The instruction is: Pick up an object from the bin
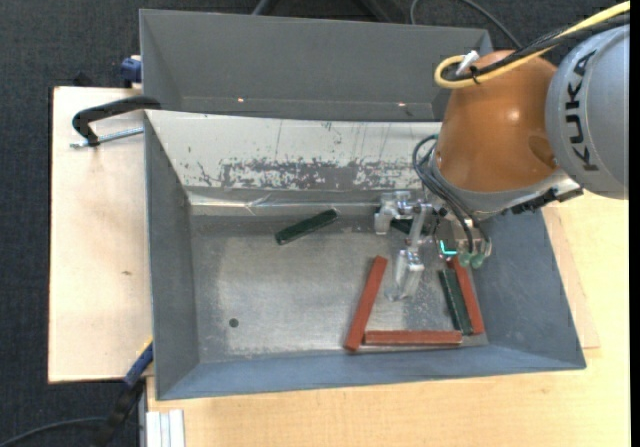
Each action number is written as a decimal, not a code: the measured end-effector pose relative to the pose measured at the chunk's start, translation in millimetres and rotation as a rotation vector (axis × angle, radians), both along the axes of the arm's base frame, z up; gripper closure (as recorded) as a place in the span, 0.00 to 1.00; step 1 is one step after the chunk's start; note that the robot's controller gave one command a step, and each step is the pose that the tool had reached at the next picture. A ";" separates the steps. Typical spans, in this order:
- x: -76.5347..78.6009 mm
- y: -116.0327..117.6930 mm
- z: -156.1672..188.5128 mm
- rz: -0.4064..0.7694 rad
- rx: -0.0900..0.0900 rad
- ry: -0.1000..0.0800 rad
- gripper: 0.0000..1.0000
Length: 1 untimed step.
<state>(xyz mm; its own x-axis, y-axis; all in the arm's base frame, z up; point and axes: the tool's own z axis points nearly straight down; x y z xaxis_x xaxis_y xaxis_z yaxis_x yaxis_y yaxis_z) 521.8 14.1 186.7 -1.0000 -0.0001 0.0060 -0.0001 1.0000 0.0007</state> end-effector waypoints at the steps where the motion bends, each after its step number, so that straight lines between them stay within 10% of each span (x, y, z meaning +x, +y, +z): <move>1: -26.5 14.1 -117.2 0.510 0.002 -0.003 0.00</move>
Offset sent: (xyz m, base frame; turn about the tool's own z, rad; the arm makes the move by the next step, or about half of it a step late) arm -0.0261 0.0132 -0.1167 -0.5103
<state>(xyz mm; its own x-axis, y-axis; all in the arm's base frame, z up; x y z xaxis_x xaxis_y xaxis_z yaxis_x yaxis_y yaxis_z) 495.3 28.2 69.4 -0.8728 -0.4881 0.0029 -0.4881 0.8728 0.0020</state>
